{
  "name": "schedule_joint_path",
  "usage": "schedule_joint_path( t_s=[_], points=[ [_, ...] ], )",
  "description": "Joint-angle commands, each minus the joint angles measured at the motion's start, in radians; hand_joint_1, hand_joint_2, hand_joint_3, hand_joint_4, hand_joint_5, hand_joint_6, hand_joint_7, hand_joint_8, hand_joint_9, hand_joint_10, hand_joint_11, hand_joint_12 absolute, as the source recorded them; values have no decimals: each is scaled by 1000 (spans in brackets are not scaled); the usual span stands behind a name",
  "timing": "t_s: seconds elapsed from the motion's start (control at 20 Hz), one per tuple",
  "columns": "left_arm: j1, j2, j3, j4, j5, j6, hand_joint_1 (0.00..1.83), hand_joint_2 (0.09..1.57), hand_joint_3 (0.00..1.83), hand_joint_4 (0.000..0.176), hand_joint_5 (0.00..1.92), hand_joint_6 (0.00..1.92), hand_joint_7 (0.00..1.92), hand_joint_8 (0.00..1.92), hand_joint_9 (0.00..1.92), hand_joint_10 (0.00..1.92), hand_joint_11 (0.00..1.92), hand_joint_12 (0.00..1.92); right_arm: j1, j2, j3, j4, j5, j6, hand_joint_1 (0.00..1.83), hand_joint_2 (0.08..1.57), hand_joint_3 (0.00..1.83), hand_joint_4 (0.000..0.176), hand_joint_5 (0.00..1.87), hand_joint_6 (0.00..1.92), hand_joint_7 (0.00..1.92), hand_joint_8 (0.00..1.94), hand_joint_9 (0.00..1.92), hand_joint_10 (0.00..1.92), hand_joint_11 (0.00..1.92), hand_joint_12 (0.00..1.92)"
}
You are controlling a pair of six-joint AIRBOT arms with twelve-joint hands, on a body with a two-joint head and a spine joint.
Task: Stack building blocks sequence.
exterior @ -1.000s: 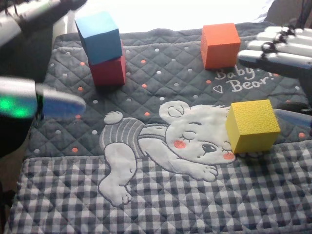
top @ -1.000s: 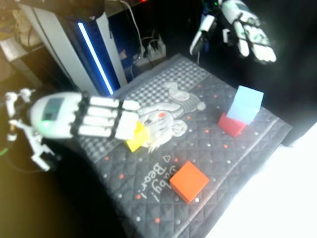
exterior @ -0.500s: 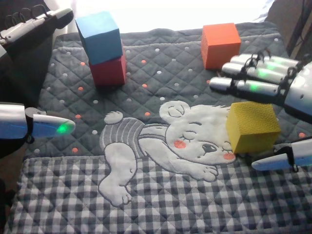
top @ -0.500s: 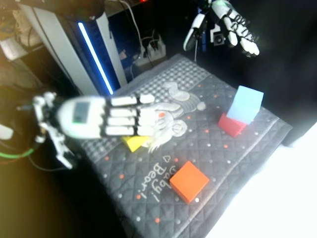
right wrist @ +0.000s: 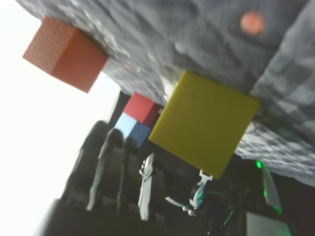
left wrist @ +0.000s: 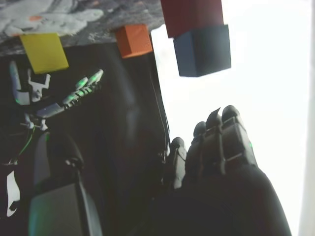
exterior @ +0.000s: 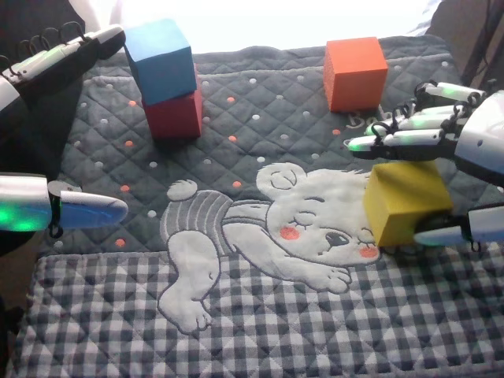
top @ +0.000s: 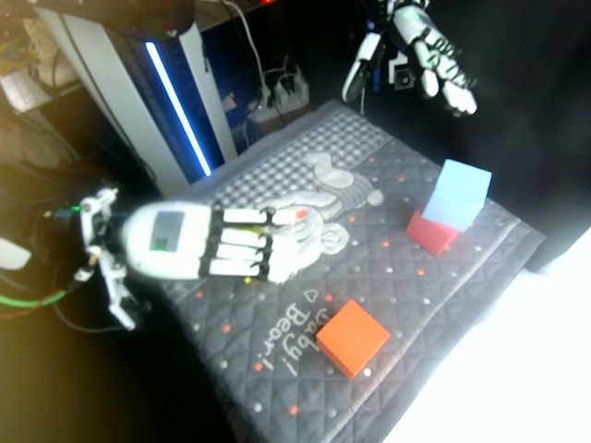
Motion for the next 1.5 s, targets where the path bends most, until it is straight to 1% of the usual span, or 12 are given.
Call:
schedule_joint_path(
  t_s=[0.0,0.05,0.1,0.15,0.25,0.4,0.6,0.7,0.8,1.0,1.3,1.45],
  points=[
    [-4,0,4,-12,-125,-7,715,813,0,156,0,0,0,0,0,0,0,0,13,3,3,30,111,2,1013,1033,1,9,679,10,916,101,779,634,432,1614],
    [-3,0,4,-13,-126,-8,722,812,0,161,0,0,0,0,0,0,0,0,13,3,3,34,111,2,1281,1088,0,0,803,18,998,773,809,1045,634,1704],
    [-1,0,4,-15,-129,-9,723,807,0,159,0,0,0,0,0,0,0,0,13,1,3,45,111,2,1260,1111,1,0,908,809,984,979,1006,1229,898,1716],
    [0,0,4,-16,-130,-10,725,808,0,155,0,0,0,0,0,0,0,0,13,-1,4,48,111,2,1270,1111,0,0,897,902,1067,1009,1015,1188,928,1672],
    [7,0,4,-19,-137,-15,712,810,0,160,0,0,0,0,0,0,0,0,13,-8,7,54,111,4,1383,1060,0,0,1007,947,1107,650,1085,1009,994,1368],
    [13,-1,4,-24,-145,-17,693,827,6,167,0,0,0,0,0,0,0,0,13,-13,10,58,111,15,1258,1085,3,0,994,885,1090,923,1234,1116,1210,1508],
    [19,-5,5,-30,-147,-18,701,845,10,171,0,0,0,0,0,0,0,0,13,-13,16,64,127,24,1232,1109,2,20,967,1032,1024,934,1214,994,1124,1446],
    [20,-7,6,-31,-147,-19,683,848,9,176,0,0,0,0,0,0,0,0,24,-11,22,73,165,34,1275,1091,0,0,952,856,1130,963,1300,1111,1176,1516],
    [20,-7,6,-31,-147,-20,684,846,7,176,0,0,0,0,0,0,0,0,42,-8,29,97,211,34,1265,1099,1,0,887,1029,1145,868,1241,1081,1199,1432],
    [22,-13,11,-31,-147,-29,695,848,5,138,0,0,0,0,0,0,0,0,171,-21,76,139,226,-10,1264,1097,2,0,878,1052,1159,823,1248,790,998,1347],
    [21,-21,24,-23,-142,-44,715,848,3,164,0,0,0,0,0,0,0,0,361,-127,218,211,57,-135,1275,1102,1,0,887,933,1139,925,1351,732,1176,1258],
    [20,-28,31,-20,-137,-47,695,840,0,161,0,0,0,0,0,0,0,0,441,-188,301,210,-55,-153,1270,1101,0,0,886,989,1144,885,1306,735,976,1273]
  ],
)
